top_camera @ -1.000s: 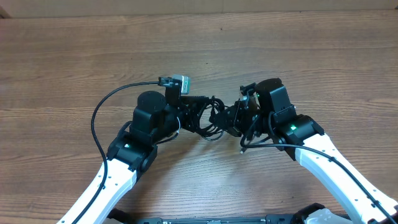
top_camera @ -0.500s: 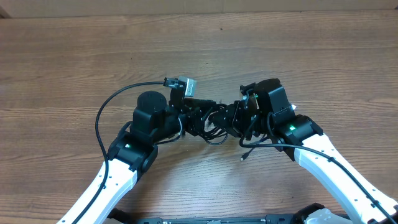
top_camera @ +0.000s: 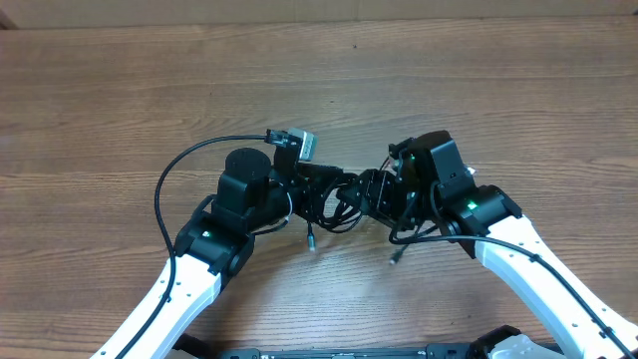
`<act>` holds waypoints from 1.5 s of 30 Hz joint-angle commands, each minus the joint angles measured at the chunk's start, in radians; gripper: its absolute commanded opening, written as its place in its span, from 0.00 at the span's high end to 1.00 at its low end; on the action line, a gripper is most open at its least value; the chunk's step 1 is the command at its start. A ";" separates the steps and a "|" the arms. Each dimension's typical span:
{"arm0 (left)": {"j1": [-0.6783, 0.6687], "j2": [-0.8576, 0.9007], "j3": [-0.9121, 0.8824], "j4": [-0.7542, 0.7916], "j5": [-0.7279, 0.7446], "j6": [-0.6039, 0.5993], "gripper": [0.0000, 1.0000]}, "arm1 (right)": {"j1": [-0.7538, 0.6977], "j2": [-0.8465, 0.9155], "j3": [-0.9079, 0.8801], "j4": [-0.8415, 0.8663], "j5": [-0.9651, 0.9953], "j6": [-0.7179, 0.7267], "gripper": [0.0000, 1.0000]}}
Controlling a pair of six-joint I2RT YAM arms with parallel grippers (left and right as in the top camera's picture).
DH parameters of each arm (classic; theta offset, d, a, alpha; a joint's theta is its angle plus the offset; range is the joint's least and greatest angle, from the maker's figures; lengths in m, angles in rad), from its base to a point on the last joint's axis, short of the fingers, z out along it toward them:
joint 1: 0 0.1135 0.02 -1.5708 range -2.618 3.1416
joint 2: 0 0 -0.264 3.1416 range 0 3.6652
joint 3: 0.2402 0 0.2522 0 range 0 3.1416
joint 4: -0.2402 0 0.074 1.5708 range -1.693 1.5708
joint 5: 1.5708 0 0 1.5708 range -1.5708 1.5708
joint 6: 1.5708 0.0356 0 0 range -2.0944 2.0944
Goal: Untangle cables
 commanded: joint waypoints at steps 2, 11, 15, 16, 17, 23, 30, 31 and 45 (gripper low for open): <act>-0.005 -0.014 0.010 0.005 -0.004 0.043 0.96 | -0.007 -0.085 0.009 -0.047 0.132 -0.055 0.27; -0.005 -0.014 0.010 0.016 0.082 0.053 0.96 | -0.007 -0.172 0.008 -0.098 0.265 -0.137 0.24; -0.005 -0.014 0.010 0.036 0.123 0.053 0.96 | -0.007 -0.158 0.007 -0.101 0.271 -0.137 0.23; -0.005 -0.014 0.010 0.045 0.132 0.053 0.96 | -0.007 -0.152 0.007 -0.101 0.276 -0.137 0.23; -0.005 -0.014 0.010 0.056 0.143 0.053 0.96 | -0.007 -0.145 0.007 -0.101 0.276 -0.137 0.23; -0.005 -0.014 0.010 0.116 0.143 -0.053 0.96 | -0.004 -0.101 0.006 -0.112 0.264 -0.136 0.23; -0.005 -0.014 0.010 0.218 0.146 -0.209 0.96 | -0.004 -0.022 0.006 -0.113 0.264 -0.136 0.23; -0.005 -0.014 0.010 0.234 0.146 -0.227 0.96 | -0.004 -0.011 0.006 -0.113 0.264 -0.136 0.23; 0.128 -0.014 0.010 0.291 0.145 -0.228 0.96 | -0.006 0.040 0.006 -0.313 0.607 -0.099 0.24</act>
